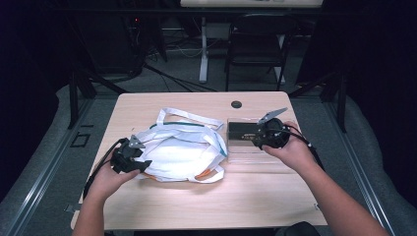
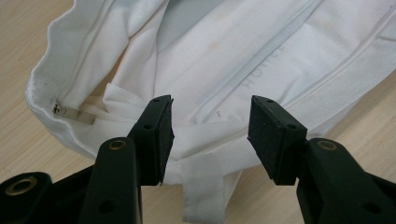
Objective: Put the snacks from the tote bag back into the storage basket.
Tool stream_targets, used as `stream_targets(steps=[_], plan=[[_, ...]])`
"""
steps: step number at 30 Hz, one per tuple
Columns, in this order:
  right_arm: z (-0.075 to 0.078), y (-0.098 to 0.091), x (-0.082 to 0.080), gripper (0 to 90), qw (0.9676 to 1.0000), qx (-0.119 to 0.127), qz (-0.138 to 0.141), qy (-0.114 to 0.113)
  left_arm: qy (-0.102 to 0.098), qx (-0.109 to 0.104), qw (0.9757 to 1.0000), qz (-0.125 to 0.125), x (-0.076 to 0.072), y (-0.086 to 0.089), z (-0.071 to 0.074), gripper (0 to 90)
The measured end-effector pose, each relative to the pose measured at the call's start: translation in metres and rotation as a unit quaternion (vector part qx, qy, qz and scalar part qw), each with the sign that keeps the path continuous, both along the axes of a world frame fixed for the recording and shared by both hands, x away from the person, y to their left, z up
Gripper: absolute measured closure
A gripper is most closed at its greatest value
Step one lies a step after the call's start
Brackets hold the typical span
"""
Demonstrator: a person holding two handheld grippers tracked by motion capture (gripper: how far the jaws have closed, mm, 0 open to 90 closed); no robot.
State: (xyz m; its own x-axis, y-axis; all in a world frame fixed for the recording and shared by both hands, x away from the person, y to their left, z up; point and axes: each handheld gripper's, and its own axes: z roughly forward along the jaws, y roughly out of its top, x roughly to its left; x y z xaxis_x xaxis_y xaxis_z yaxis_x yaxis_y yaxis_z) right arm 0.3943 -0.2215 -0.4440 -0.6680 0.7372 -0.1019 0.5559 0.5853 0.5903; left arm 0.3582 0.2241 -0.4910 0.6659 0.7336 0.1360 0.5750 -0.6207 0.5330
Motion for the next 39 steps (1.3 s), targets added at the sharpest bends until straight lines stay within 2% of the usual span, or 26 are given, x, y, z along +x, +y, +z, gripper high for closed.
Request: stream_targets(steps=[8,15,19,22,27,31,33,36,39], plan=[[-0.006,0.014,-0.020,63.9,0.9994,-0.016,0.028,-0.008,-0.001,-0.002,1.0000,0.002,0.000,0.001,0.001,50.0],[-0.018,0.023,-0.038,64.3,0.9992,-0.004,0.040,-0.004,-0.001,-0.003,1.0000,0.003,-0.001,0.001,0.001,49.9],[-0.025,0.026,-0.044,64.1,0.9990,-0.008,0.041,-0.017,-0.001,-0.002,1.0000,0.003,-0.001,0.001,0.001,49.8],[-0.033,0.026,-0.048,64.1,0.9991,0.013,0.038,-0.013,-0.003,-0.004,1.0000,0.003,-0.001,0.002,0.001,49.8],[-0.046,0.027,-0.056,64.2,0.9990,0.024,0.036,-0.010,-0.003,-0.003,1.0000,0.004,-0.001,0.002,0.001,49.8],[-0.055,0.030,-0.062,63.9,0.9991,0.010,0.038,-0.016,-0.003,-0.003,1.0000,0.004,-0.001,0.002,0.001,49.8],[-0.058,0.031,-0.064,63.5,0.9990,0.016,0.040,-0.013,-0.003,-0.003,1.0000,0.004,-0.001,0.002,0.001,49.7],[-0.066,0.032,-0.068,62.3,0.9990,0.010,0.039,-0.017,-0.003,-0.002,1.0000,0.004,-0.001,0.002,0.001,49.7],[-0.073,0.033,-0.070,61.2,0.9988,0.021,0.043,-0.011,-0.003,-0.002,1.0000,0.004,-0.001,0.002,0.001,49.7]])
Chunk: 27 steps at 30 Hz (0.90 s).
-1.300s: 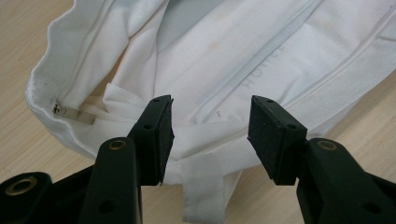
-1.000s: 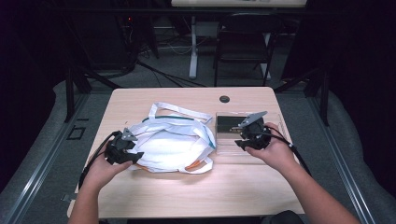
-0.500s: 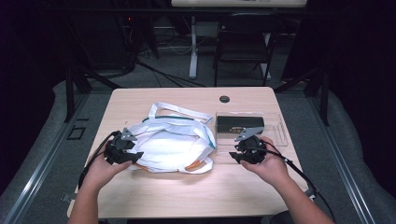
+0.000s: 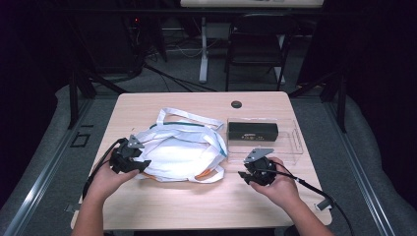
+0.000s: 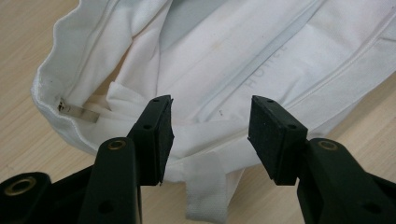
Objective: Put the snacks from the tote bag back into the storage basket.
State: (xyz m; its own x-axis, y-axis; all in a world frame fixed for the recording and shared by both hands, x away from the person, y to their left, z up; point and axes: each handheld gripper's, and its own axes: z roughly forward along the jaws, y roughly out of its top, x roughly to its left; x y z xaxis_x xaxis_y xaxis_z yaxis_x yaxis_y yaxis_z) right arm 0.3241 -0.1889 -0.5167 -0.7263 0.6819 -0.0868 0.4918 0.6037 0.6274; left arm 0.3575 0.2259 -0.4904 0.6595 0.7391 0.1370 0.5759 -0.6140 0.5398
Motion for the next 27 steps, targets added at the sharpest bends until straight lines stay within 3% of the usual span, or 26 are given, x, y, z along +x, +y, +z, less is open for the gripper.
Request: stream_targets(steps=[6,13,21,25,27], plan=[[-0.012,0.001,-0.007,60.7,0.9999,0.007,0.007,-0.003,0.000,-0.001,1.0000,0.001,0.000,0.001,0.000,49.7],[-0.016,-0.001,-0.014,61.6,0.9992,0.035,0.014,-0.012,0.000,0.000,1.0000,0.001,0.000,0.000,0.000,49.6],[-0.024,-0.003,-0.015,62.5,0.9992,0.039,0.010,-0.008,0.000,0.001,1.0000,0.001,0.000,0.000,0.000,49.6],[-0.025,-0.007,-0.015,63.6,0.9973,0.073,0.001,0.001,0.001,0.001,1.0000,0.001,-0.001,0.000,0.000,49.6],[-0.026,-0.007,-0.015,63.7,0.9974,0.072,-0.002,0.004,0.000,0.002,1.0000,0.000,0.000,0.000,-0.001,49.5]])
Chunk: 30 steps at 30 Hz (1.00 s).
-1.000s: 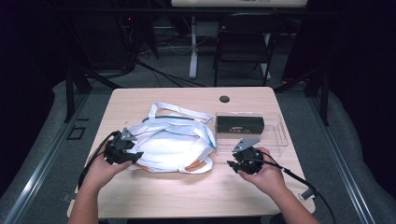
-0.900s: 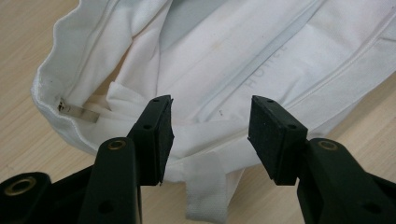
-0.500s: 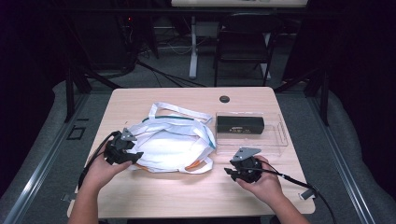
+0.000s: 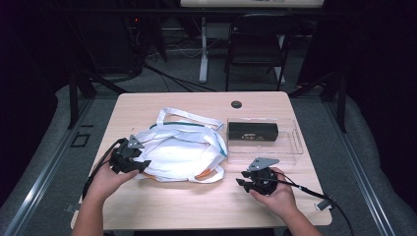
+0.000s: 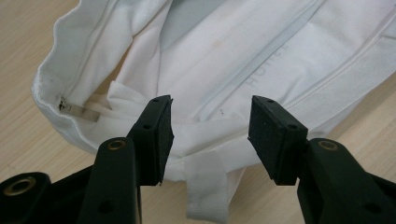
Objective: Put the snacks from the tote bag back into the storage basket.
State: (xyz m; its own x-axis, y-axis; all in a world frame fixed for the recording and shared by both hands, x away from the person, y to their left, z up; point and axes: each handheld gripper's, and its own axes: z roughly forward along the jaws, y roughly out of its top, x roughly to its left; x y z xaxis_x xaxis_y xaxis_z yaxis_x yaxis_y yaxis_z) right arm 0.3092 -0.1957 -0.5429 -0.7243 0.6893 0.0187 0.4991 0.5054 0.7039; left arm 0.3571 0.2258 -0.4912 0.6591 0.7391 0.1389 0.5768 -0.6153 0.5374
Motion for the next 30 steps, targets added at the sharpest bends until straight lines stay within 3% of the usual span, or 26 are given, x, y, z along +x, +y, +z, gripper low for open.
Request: stream_targets(steps=[8,11,21,30], plan=[[-0.006,0.001,0.001,64.1,1.0000,-0.002,0.002,0.001,0.004,0.003,1.0000,-0.003,0.001,-0.001,-0.001,49.5],[-0.009,0.001,0.002,64.2,0.9999,0.007,0.004,0.012,0.001,0.005,1.0000,-0.002,0.001,-0.001,-0.002,49.5],[-0.014,0.005,0.001,64.2,0.9996,0.001,0.014,0.024,0.003,0.005,1.0000,-0.003,0.001,0.000,-0.001,49.5],[-0.015,0.006,0.001,63.6,0.9996,0.002,0.016,0.021,-0.001,0.006,1.0000,0.001,0.001,0.000,-0.002,49.4]])
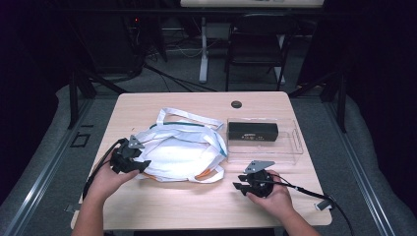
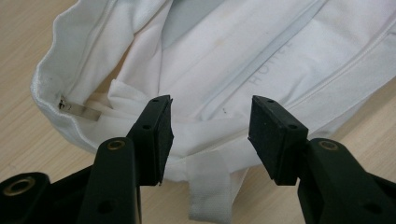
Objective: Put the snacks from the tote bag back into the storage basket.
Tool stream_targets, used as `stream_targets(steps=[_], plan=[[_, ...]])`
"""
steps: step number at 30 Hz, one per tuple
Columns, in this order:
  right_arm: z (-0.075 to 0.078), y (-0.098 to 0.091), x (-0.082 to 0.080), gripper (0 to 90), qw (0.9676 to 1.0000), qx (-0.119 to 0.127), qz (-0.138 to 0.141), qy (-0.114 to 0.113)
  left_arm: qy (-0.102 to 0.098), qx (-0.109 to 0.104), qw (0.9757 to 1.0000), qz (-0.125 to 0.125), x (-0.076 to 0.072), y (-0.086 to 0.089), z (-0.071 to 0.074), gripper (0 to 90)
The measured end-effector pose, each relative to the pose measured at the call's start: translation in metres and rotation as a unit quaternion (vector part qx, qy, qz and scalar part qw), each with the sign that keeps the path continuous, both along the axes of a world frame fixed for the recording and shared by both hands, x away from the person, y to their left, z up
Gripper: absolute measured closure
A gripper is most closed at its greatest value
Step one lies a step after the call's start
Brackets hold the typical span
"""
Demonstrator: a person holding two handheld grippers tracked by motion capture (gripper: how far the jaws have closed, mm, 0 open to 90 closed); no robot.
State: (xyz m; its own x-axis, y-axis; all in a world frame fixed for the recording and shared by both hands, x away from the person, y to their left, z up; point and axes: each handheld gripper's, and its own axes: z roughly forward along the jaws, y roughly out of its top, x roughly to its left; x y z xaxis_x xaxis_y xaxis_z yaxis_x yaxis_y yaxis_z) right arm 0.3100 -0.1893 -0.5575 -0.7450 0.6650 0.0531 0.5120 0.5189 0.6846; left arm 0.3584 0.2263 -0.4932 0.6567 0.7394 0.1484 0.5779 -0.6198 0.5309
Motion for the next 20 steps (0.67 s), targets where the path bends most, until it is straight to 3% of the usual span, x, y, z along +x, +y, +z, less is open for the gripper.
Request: stream_targets(steps=[20], plan=[[-0.0007,0.0001,-0.0003,61.5,1.0000,-0.004,0.002,-0.003,-0.005,0.002,1.0000,0.005,0.0018,0.0012,0.0000,49.0]])
